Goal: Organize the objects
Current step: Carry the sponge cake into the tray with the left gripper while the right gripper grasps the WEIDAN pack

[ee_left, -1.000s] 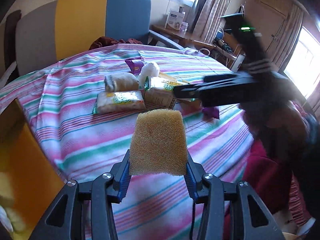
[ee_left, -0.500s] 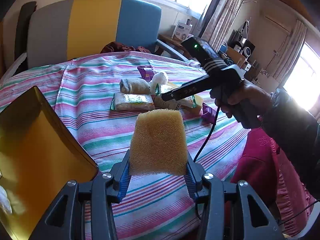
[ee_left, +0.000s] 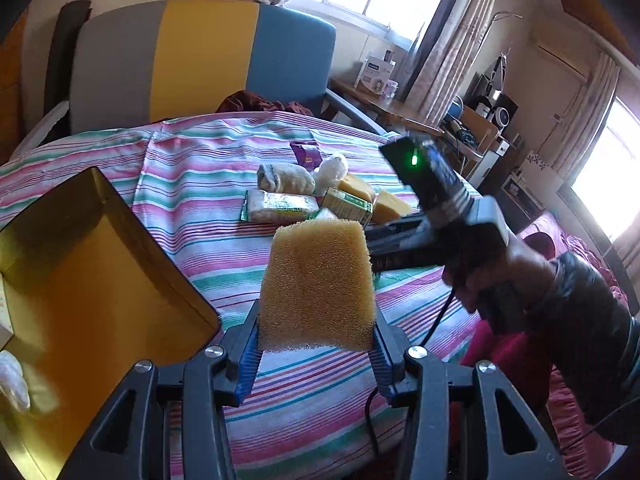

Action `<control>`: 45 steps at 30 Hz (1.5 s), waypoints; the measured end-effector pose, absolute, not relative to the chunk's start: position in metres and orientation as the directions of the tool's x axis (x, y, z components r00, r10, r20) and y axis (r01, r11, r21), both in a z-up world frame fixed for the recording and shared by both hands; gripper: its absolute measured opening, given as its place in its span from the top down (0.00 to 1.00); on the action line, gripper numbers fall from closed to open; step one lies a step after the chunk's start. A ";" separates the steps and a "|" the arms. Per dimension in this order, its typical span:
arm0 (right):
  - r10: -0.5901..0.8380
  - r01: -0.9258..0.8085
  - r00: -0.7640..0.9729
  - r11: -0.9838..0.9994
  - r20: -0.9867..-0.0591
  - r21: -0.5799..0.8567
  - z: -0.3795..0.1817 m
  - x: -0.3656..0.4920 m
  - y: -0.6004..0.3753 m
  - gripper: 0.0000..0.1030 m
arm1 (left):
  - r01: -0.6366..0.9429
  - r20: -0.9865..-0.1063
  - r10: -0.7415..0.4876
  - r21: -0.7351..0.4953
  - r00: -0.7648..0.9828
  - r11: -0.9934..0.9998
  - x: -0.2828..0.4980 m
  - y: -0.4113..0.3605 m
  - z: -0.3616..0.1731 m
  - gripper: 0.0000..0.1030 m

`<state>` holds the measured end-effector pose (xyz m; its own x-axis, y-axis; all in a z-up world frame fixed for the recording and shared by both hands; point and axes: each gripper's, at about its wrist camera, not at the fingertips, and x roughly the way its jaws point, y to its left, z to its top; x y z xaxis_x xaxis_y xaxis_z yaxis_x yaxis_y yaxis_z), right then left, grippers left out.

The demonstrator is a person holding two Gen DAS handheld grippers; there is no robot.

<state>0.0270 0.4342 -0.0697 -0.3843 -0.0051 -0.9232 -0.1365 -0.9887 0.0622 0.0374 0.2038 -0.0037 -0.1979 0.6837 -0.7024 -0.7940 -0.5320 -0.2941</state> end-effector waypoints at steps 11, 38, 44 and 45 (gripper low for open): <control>-0.037 -0.141 -0.382 -0.985 -0.923 0.098 -0.086 0.024 0.434 0.25 | -0.771 -0.703 0.678 -0.305 -0.215 -0.560 0.040 0.186 -0.004 0.54; 0.007 -0.095 -0.406 -0.995 -0.914 0.035 -0.082 0.034 0.420 0.44 | -0.304 -0.835 0.318 -0.191 -0.450 -0.933 -0.032 0.006 -0.022 0.54; 0.014 -0.095 -0.409 -0.995 -0.912 0.027 -0.085 0.026 0.416 0.44 | -0.284 -0.860 0.276 -0.161 -0.430 -0.945 -0.026 0.002 -0.041 0.54; 0.016 -0.095 -0.411 -0.995 -0.912 0.025 -0.085 0.027 0.416 0.44 | -0.281 -0.859 0.277 -0.164 -0.430 -0.945 -0.027 0.000 -0.042 0.53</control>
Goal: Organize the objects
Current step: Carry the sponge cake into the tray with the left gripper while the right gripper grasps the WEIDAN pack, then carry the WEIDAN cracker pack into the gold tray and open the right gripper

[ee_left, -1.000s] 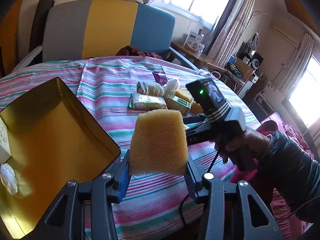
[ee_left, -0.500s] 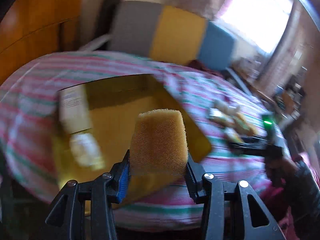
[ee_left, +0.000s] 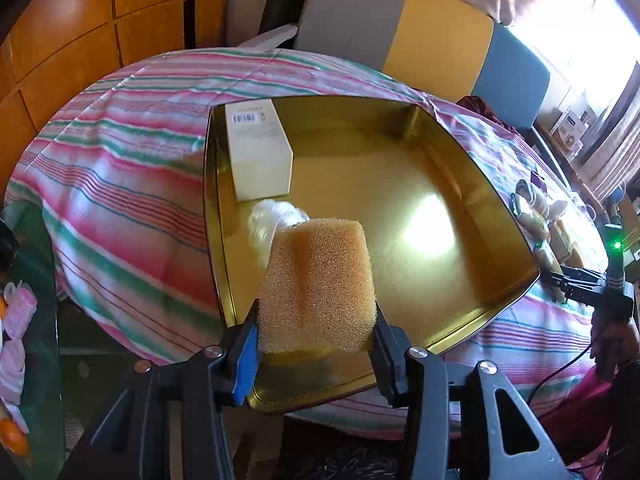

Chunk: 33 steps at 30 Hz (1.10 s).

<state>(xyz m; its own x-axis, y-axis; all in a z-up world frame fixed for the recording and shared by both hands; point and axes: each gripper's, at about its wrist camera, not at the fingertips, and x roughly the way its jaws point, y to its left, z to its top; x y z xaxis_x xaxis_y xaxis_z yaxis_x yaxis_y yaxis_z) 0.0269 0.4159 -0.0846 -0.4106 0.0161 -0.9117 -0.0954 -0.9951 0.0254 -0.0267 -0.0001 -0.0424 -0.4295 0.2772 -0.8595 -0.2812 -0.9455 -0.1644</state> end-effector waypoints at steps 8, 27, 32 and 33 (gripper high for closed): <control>0.017 -0.110 -0.408 -0.993 -0.913 0.030 -0.084 0.028 0.416 0.44 | -0.295 -0.844 0.281 -0.154 -0.457 -0.943 -0.019 -0.004 -0.042 0.34; 0.033 -0.164 -0.417 -0.986 -0.908 0.040 -0.078 0.026 0.413 0.54 | -0.250 -0.721 0.319 -0.205 -0.615 -0.946 -0.014 -0.015 0.006 0.34; -0.015 -0.202 -0.479 -0.971 -0.878 0.127 -0.056 0.032 0.405 0.54 | -0.248 -0.725 0.312 -0.198 -0.614 -0.948 -0.016 -0.016 0.004 0.37; -0.029 -0.206 -0.494 -0.967 -0.869 0.149 -0.050 0.032 0.402 0.54 | -0.245 -0.726 0.312 -0.200 -0.613 -0.949 -0.017 -0.018 0.003 0.37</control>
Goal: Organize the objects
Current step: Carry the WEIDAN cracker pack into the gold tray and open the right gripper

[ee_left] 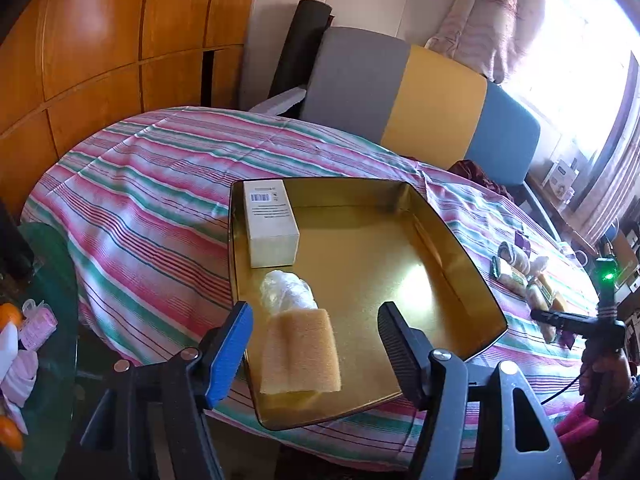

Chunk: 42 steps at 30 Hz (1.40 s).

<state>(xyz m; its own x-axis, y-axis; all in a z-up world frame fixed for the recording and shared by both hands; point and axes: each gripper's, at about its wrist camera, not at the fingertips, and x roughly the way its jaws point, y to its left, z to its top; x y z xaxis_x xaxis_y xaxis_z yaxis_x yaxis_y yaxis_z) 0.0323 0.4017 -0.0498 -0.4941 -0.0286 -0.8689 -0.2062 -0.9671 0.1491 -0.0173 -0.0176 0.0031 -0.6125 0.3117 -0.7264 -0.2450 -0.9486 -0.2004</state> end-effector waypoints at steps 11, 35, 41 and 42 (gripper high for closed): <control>-0.200 -0.027 -0.579 -0.964 -0.791 0.264 0.003 -0.014 0.304 0.54 | -0.183 -0.707 0.264 -0.190 -0.656 -0.965 -0.019 -0.039 0.005 0.40; -0.484 0.090 -0.294 -0.872 -0.824 0.481 -0.084 -0.123 0.122 0.49 | -0.097 -0.729 0.267 -0.267 -0.631 -0.959 -0.033 -0.075 -0.020 0.40; -0.452 0.119 -0.352 -0.890 -0.820 0.440 -0.071 -0.110 0.125 0.45 | -0.102 -0.728 0.259 -0.254 -0.635 -0.962 -0.032 -0.072 -0.018 0.40; -0.444 0.120 -0.364 -0.894 -0.819 0.432 -0.069 -0.111 0.125 0.42 | -0.102 -0.728 0.258 -0.252 -0.635 -0.962 -0.032 -0.071 -0.018 0.40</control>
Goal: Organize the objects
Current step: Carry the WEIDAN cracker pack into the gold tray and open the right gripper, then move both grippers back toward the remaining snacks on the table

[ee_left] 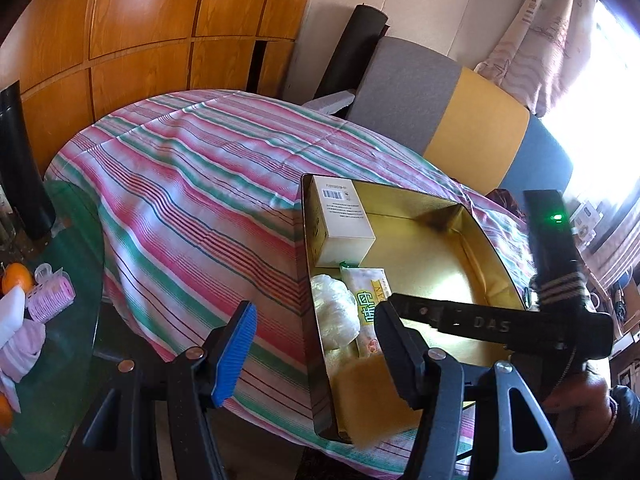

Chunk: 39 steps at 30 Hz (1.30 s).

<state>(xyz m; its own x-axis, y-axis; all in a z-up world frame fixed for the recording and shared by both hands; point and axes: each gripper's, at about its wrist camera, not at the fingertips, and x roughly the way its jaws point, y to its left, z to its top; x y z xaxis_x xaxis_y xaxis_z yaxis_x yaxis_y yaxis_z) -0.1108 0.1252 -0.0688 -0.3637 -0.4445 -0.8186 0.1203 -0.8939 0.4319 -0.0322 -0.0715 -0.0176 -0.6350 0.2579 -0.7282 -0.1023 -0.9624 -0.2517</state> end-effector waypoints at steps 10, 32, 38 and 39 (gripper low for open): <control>-0.328 0.105 -0.492 -0.942 -0.806 0.318 -0.043 -0.085 0.150 0.26 | -0.124 -0.718 0.242 -0.214 -0.652 -0.969 -0.026 -0.060 -0.007 0.40; -0.138 0.047 -0.667 -0.989 -0.732 0.143 -0.005 -0.029 0.210 0.12 | -0.264 -0.689 0.281 -0.134 -0.668 -0.955 -0.011 -0.007 0.019 0.40; -0.037 -0.068 -0.674 -0.991 -0.737 0.112 -0.008 -0.012 0.269 0.08 | -0.337 -0.692 0.334 -0.138 -0.640 -0.931 -0.009 0.019 0.024 0.40; -0.019 -0.092 -0.673 -0.990 -0.739 0.110 -0.008 -0.008 0.282 0.08 | -0.350 -0.693 0.344 -0.140 -0.633 -0.926 -0.009 0.024 0.024 0.40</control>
